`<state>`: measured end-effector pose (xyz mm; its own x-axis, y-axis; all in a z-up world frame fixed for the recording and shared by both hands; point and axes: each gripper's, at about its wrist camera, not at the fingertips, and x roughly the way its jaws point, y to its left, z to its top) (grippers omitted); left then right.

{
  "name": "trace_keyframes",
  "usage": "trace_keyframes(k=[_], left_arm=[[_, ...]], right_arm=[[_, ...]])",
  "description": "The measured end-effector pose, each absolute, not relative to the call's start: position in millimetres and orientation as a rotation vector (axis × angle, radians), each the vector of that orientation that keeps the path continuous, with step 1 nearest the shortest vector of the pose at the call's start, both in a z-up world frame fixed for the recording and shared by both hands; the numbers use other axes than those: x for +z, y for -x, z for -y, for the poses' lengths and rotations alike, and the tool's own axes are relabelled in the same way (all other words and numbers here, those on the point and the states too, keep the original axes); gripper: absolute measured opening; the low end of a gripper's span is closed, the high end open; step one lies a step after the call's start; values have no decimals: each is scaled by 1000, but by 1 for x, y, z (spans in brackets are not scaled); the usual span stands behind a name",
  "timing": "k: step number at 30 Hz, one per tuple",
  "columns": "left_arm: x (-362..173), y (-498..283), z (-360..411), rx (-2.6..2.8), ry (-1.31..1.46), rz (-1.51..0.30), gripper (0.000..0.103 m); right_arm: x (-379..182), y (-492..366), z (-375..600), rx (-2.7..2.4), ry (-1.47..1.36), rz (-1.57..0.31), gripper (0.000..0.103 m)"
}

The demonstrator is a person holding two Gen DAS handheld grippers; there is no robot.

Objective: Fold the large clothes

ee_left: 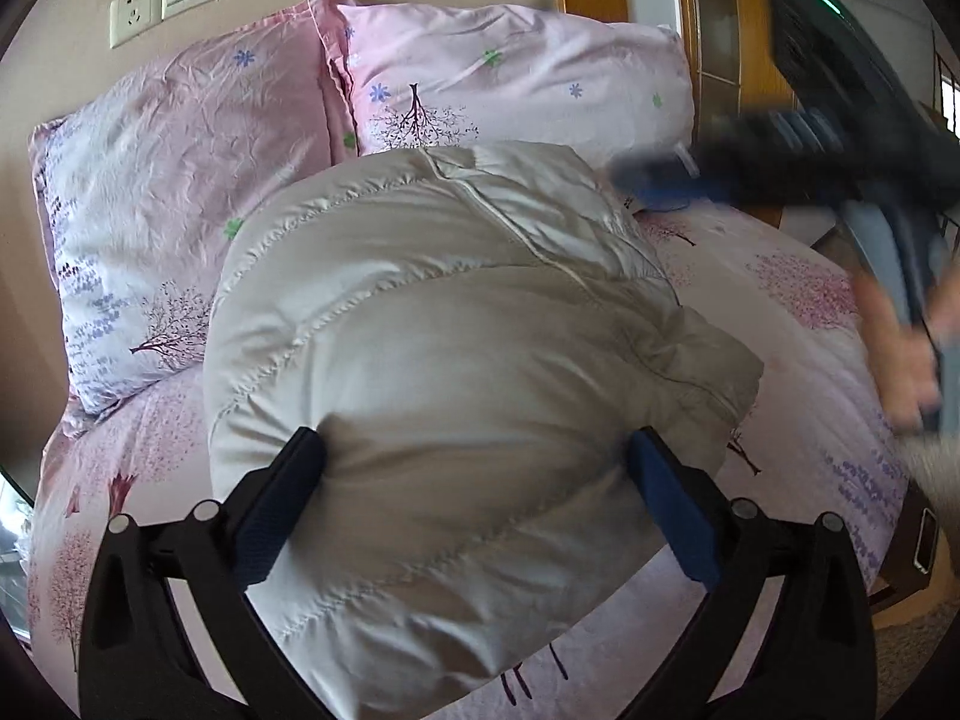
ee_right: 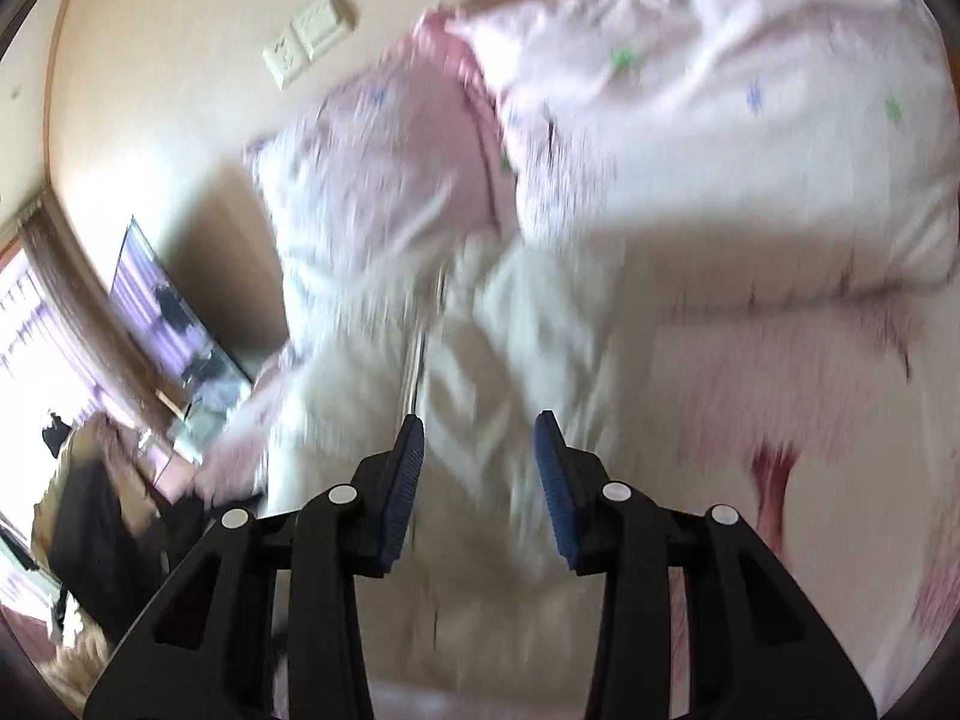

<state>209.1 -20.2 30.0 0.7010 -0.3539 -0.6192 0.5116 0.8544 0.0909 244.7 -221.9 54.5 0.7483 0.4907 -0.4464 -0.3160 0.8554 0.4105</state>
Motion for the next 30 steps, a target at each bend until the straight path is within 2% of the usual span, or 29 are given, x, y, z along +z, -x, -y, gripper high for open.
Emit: trace_keyframes(k=[7,14,20,26,30], left_arm=[[28,-205,30,-480,-264,-622,101],[29,-208,38,-507,-257,-606,101],[28,-209,46,-521,-257,-603,101],[28,-211,50,-504,-270,-599,101],[29,-207,52,-465,-312,-572,101]], right_arm=[[69,-320,193,404,-213,-674,41],[16,-359,213,321,-296,-887,40],[-5,-372,223,332,-378,-985,40],[-12,-379,223,338,-411,-1013,40],[2,-358,224,331,-390,-932,42]])
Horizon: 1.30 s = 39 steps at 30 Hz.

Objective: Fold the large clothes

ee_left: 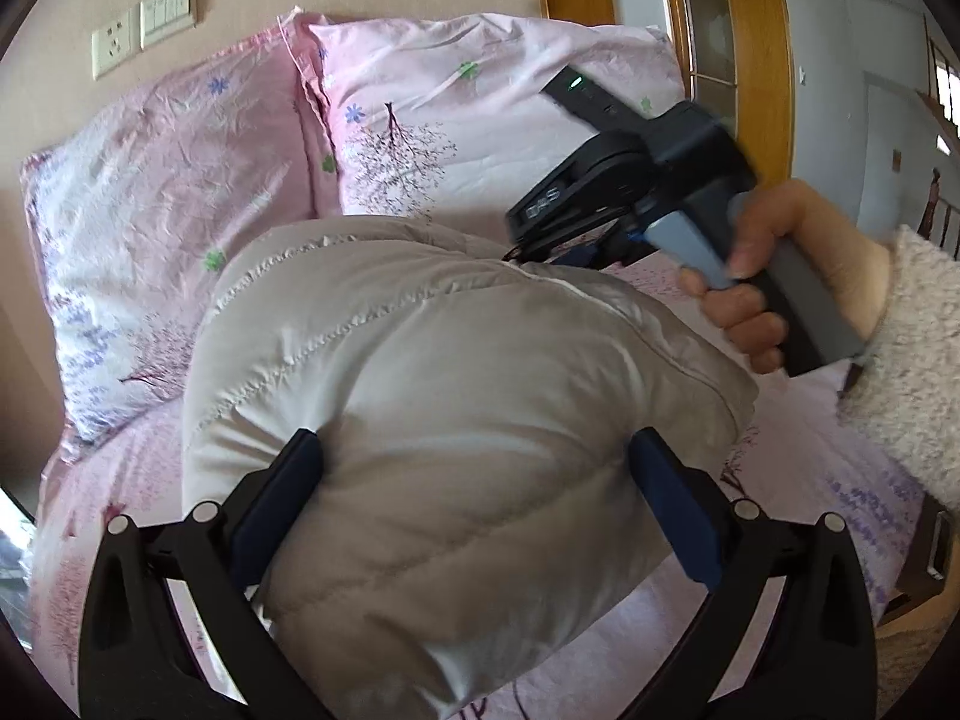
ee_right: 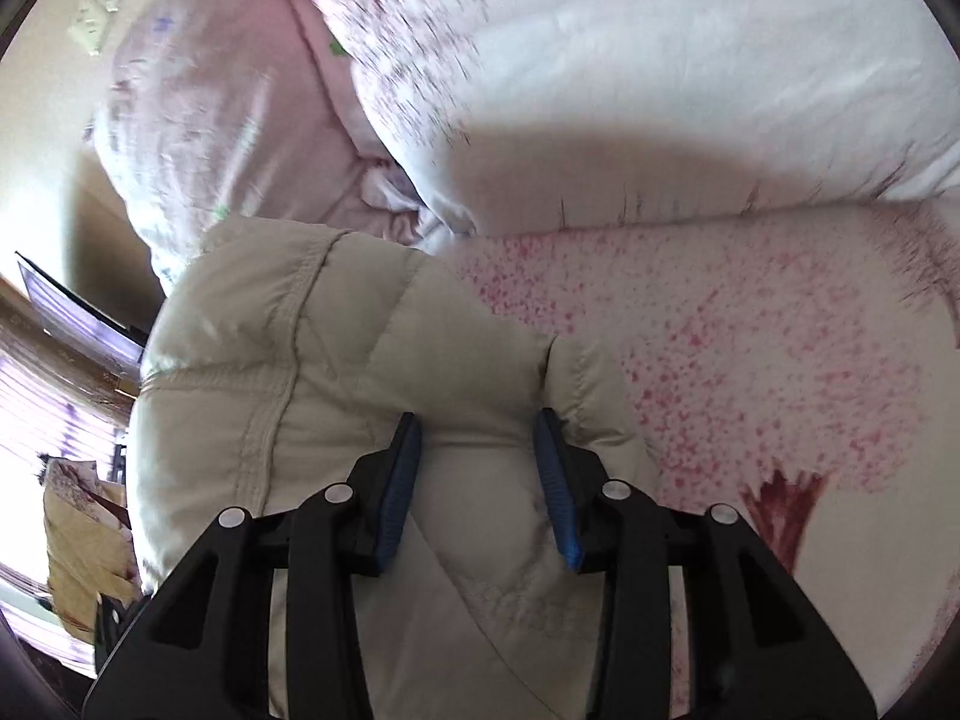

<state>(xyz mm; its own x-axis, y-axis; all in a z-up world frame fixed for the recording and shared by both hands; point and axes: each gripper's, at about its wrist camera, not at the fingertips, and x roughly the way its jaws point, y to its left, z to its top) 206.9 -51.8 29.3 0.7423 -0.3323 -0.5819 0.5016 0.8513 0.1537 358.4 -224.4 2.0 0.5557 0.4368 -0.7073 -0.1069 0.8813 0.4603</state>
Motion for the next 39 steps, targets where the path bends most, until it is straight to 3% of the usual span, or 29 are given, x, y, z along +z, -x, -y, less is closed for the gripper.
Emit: trace_keyframes(k=[1,2,4,17,28,33,34,37,39], left_arm=[[30,-205,51,-458,-315,-568,101],[32,-204,49,-452,-312,-567,101],[37,-202,44,-440,-292,-565,101],[64,-192,5,-251,-223,-506,101],[36,-212,-8,-301,-103,-613,101],[33,-209,-9,-305,-93,-582,101],[36,-206,-12,-313,-76,-581,101],[47,-191,-31,-320,-4,-536,101],[53,-179,-44,-298,19,-513,101]], right_arm=[[7,-349,225,326,-385,-906,45],[13,-337,227,326,-383,-875,55],[23,-312,229,324,-384,-812,60],[8,-178,226,268,-337,-581,60],[-50,-201,223,265,-404,-733,59],[-49,-199,220,244,-378,-707,60],[-42,-190,218,218,-344,-673,64],[-29,-168,218,158,-294,-599,96],[-20,-150,220,162,-298,-537,102]])
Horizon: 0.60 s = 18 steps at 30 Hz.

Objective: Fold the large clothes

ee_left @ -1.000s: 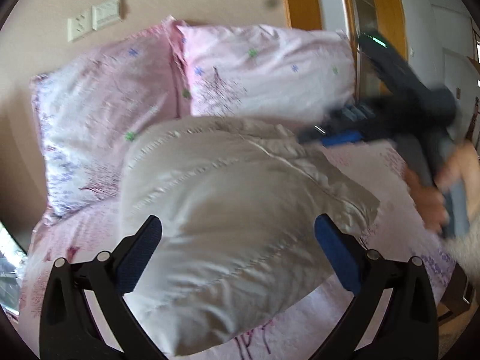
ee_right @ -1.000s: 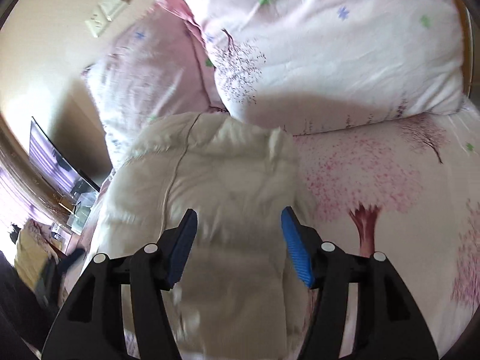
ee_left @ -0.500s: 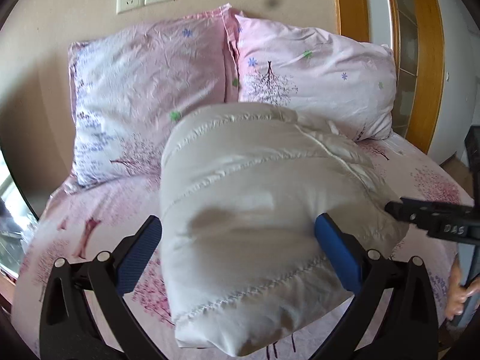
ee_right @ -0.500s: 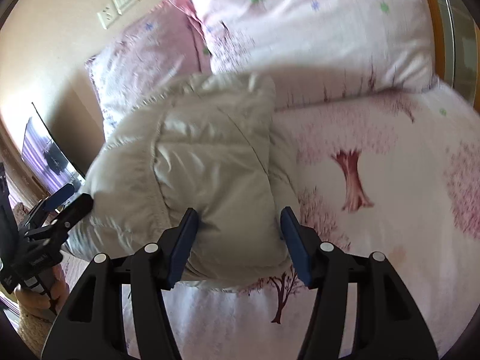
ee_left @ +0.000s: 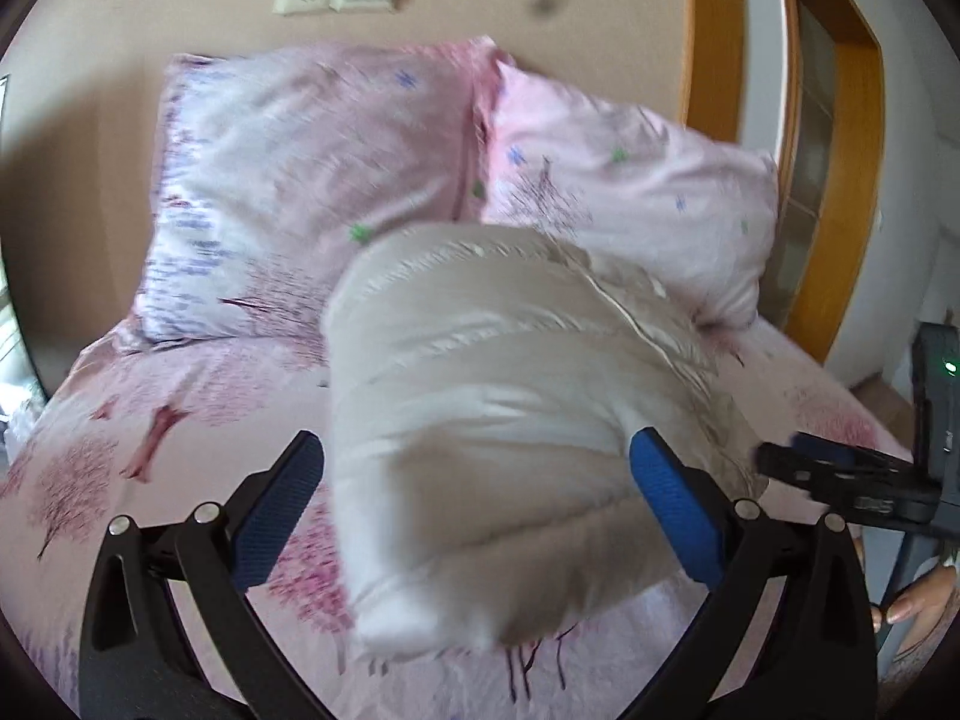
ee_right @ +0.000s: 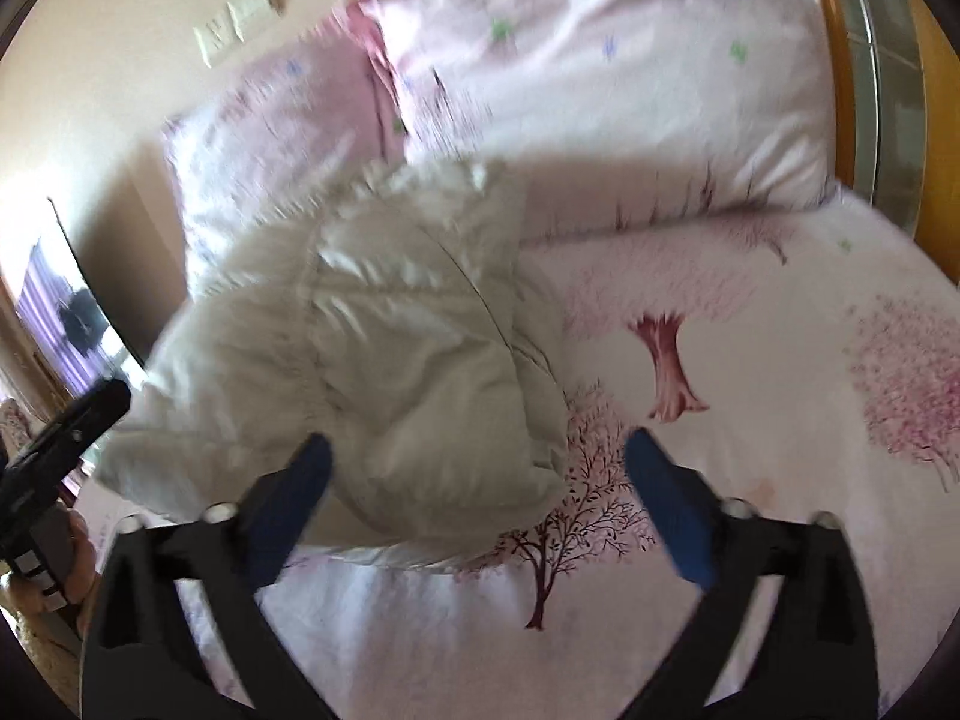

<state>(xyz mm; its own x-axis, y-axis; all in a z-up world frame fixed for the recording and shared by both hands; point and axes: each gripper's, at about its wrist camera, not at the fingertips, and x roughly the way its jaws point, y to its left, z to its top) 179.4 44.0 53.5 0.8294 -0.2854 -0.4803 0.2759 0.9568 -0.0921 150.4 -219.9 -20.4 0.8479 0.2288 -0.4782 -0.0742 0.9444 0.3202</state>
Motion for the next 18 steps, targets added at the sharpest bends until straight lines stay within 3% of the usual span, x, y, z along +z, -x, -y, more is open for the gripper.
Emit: trace_keyframes(k=[18], left_arm=[[21,-113,-79,-93,-20,-718,101]], right_arm=[[-19,-88,170,132,-135,-634,102]])
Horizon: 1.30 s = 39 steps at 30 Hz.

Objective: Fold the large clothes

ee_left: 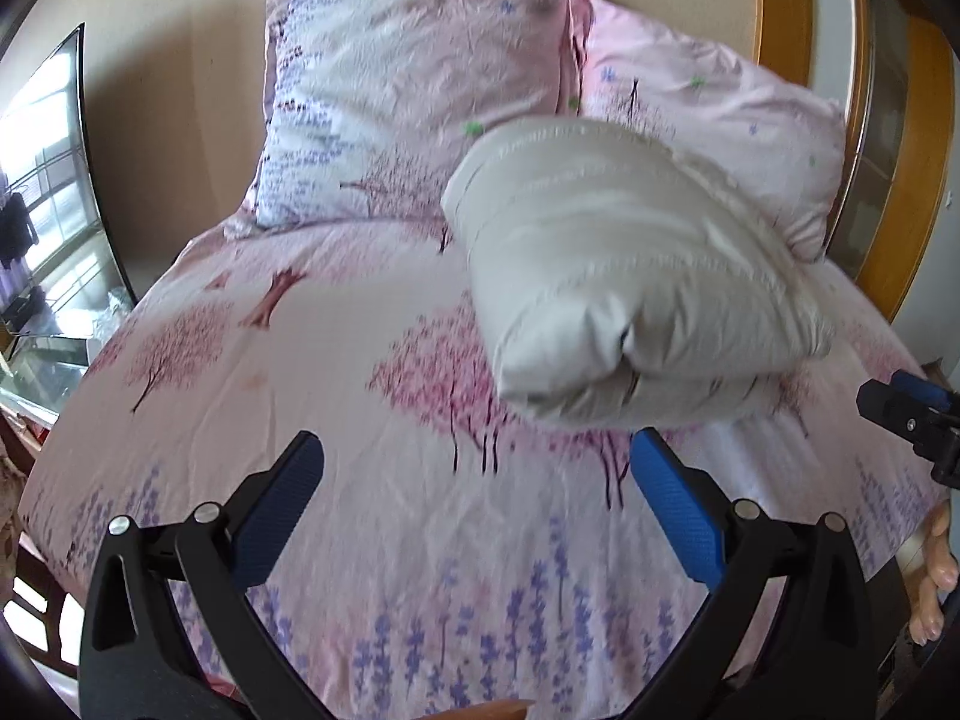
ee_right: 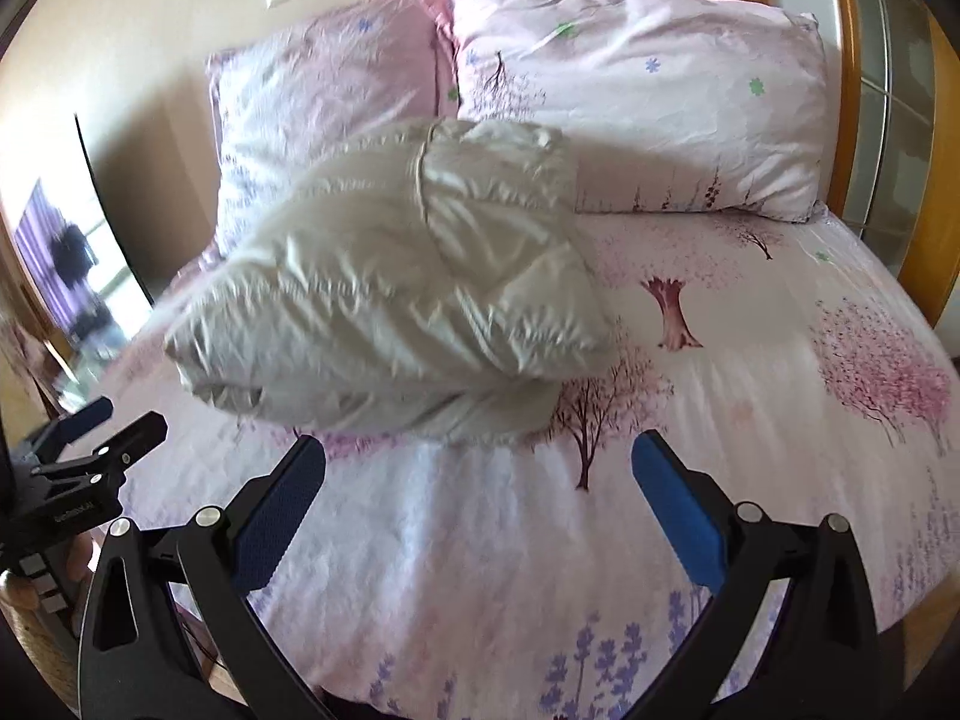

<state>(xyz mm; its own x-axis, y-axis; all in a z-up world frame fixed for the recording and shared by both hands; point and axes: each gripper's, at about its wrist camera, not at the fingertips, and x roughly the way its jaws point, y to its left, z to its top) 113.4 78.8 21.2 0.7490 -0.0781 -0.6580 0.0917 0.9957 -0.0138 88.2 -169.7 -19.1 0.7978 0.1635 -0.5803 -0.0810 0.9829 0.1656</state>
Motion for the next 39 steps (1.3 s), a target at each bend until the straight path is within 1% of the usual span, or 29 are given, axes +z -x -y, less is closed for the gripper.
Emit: trace_keyframes(k=[8,19,39], left_arm=[[0,-114,-73,-69,-50,-825,101],[-7,-117,-66,-95,-95,-908,101],[-11,-127,-65,-91,-96,-935,101]], right_arm=[[-30,-86,159,98,-84,-711,102],[-47,-99,153,56,-41,-831,102],[-55,-107,152,48,-39,-863,102]])
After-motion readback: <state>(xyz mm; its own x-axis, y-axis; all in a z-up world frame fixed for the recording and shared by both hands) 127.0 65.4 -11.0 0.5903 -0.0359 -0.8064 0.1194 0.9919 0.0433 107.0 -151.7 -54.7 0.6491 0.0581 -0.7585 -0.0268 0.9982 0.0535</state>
